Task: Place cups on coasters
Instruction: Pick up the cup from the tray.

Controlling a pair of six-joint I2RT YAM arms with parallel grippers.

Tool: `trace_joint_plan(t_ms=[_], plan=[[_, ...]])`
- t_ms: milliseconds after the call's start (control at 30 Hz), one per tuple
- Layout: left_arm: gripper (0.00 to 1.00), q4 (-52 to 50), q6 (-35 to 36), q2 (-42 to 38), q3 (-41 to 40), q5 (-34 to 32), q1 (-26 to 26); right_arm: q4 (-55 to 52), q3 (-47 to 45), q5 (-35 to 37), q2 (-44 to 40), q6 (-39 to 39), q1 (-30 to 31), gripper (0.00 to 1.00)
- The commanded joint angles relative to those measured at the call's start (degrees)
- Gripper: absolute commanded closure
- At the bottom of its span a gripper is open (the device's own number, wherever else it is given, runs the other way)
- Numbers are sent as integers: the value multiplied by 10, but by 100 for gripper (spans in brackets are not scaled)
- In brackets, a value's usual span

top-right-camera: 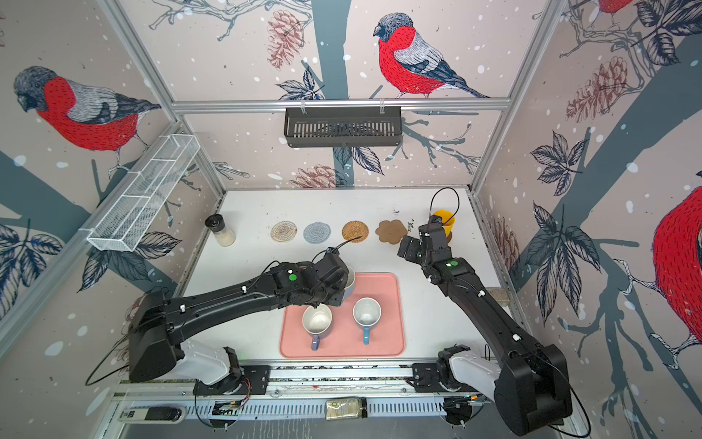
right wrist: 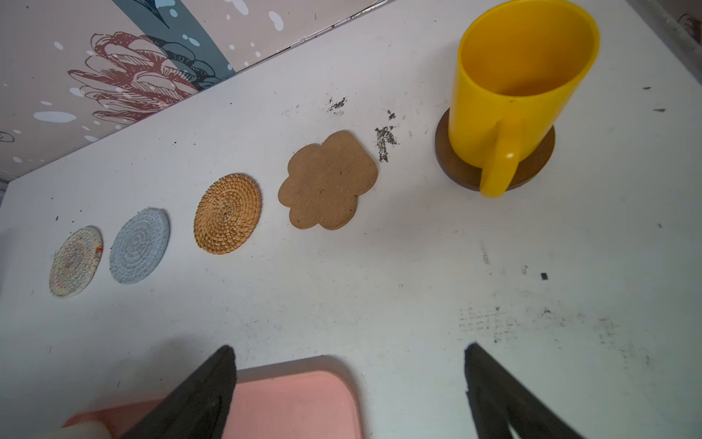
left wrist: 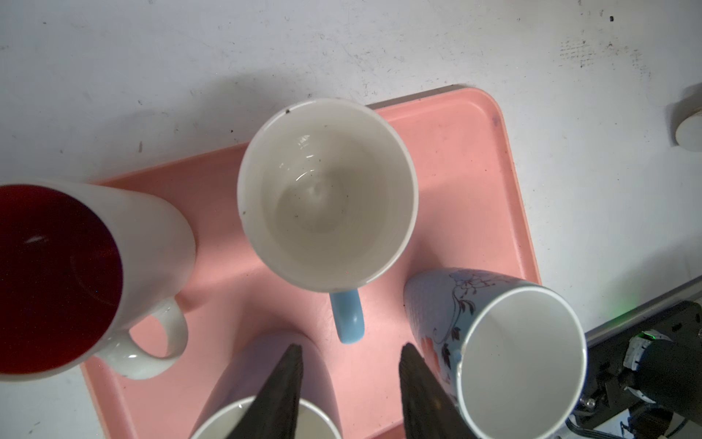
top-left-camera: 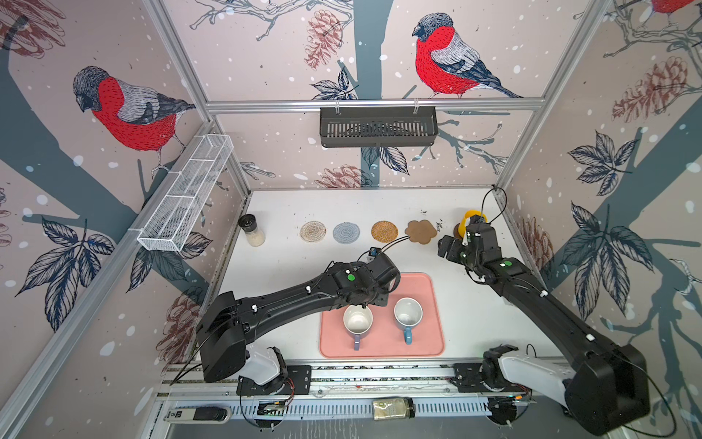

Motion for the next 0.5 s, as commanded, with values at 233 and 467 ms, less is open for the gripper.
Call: trace_joint_plan(t_ms=[233, 467], plan=[[60, 16, -14, 40, -4, -4, -1, 28, -13, -30, -15, 6, -6, 6], [62, 7, -9, 77, 16, -11, -1, 25, -15, -30, -20, 6, -6, 6]])
